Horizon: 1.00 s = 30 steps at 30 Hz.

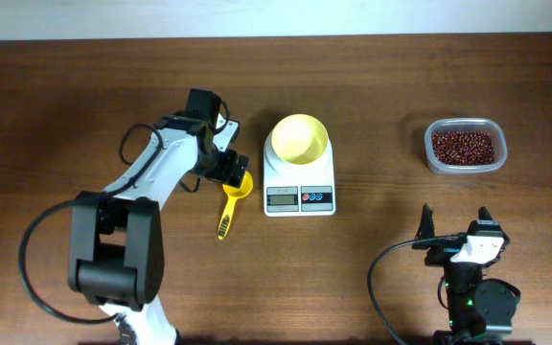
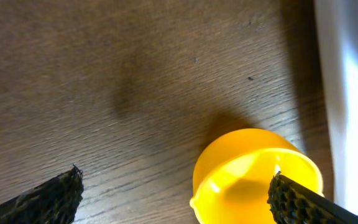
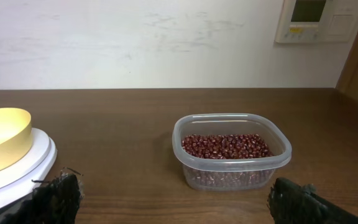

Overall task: Scoop item into bowl and weigh 50g on scale
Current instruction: 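Reach the left gripper down and grasp the yellow scoop handle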

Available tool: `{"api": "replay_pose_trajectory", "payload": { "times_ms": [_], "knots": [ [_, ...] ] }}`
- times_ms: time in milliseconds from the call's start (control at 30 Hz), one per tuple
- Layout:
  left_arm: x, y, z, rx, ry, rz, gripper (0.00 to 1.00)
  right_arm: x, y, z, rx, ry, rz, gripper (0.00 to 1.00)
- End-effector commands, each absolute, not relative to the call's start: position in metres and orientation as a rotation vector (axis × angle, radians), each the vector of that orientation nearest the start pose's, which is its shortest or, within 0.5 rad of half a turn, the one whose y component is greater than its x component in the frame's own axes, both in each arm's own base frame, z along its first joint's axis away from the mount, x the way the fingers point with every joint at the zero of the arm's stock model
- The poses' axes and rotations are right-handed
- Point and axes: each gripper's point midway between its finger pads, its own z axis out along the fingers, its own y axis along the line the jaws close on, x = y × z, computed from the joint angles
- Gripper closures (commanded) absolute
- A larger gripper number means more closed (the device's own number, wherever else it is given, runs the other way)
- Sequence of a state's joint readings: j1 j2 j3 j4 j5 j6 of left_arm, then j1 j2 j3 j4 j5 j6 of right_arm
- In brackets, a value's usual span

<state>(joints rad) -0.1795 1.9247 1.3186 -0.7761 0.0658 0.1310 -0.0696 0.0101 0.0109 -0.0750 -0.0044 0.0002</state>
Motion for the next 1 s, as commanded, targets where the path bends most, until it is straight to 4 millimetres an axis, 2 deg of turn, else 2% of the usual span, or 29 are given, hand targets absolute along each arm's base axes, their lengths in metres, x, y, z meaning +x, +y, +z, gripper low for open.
{"api": "replay_pose_trajectory", "payload": {
  "times_ms": [0,467,500,533,567,633,667,767,967],
  "knots": [
    [0.3837,-0.0789,0.0106,0.465,2.961,-0.088,0.01,0.2453,-0.0186,0.155,0.066,1.651,-0.056,0.01],
    [0.385,-0.0792,0.0059,0.465,2.963,-0.089,0.01,0.2453,-0.0187,0.155,0.067,1.651,-0.056,0.01],
    [0.385,-0.0792,0.0059,0.466,2.963,-0.088,0.12,0.2453,-0.0187,0.155,0.067,1.651,-0.056,0.01],
    [0.385,-0.0792,0.0059,0.466,2.963,-0.089,0.36,0.2453,-0.0187,0.155,0.067,1.651,-0.056,0.01],
    [0.385,-0.0792,0.0059,0.466,2.963,-0.089,0.47,0.2453,-0.0186,0.155,0.067,1.651,-0.056,0.01],
    [0.385,-0.0792,0.0059,0.466,2.963,-0.089,0.65,0.2453,-0.0187,0.155,0.067,1.651,-0.056,0.01],
    [0.385,-0.0792,0.0059,0.466,2.963,-0.089,0.78,0.2453,-0.0187,0.155,0.067,1.651,-0.056,0.01],
    [0.385,-0.0792,0.0059,0.466,2.963,-0.088,1.0,0.2453,-0.0187,0.155,0.067,1.651,-0.056,0.01],
    [0.3848,-0.0791,0.0059,0.466,2.964,-0.087,1.0,0.2453,-0.0187,0.155,0.067,1.651,-0.056,0.01]
  ]
}}
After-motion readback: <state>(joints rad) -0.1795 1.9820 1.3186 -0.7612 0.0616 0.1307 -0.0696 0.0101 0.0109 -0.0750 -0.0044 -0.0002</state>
